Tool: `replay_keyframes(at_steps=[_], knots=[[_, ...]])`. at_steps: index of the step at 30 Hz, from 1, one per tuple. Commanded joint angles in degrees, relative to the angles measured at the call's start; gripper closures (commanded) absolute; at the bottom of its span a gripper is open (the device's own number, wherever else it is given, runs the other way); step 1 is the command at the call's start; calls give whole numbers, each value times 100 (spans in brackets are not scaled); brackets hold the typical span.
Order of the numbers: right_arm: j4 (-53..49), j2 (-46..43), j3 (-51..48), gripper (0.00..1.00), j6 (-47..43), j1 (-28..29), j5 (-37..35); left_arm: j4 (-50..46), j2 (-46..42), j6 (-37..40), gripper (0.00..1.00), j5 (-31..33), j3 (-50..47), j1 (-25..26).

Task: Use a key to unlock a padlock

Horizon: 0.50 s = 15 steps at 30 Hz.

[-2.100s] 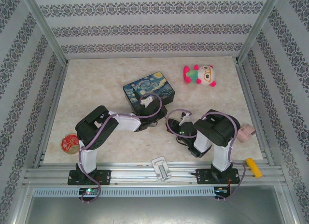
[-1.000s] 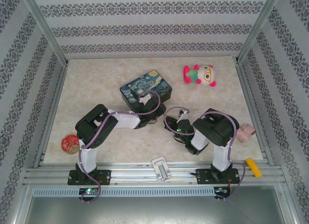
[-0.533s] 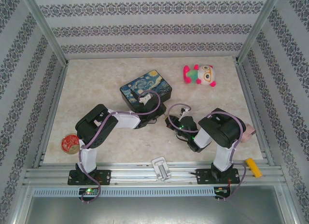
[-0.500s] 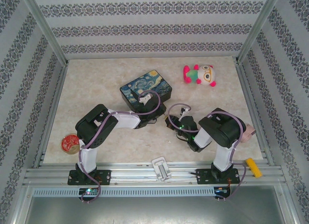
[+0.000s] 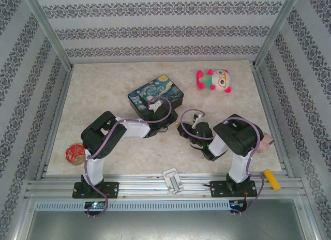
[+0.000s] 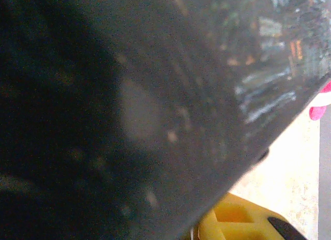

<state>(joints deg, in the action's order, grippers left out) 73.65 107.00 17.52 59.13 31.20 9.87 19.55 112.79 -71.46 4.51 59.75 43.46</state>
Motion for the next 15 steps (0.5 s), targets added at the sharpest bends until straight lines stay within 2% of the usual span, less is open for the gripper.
replay_keyframes(at_steps=[1, 15], knots=[[418, 55, 314, 100, -279, -233, 19, -169, 175, -519, 96, -1477, -189, 260], [570, -22, 498, 100, -672, -332, 428, -140, 95, -667, 97, -1690, -204, 189]])
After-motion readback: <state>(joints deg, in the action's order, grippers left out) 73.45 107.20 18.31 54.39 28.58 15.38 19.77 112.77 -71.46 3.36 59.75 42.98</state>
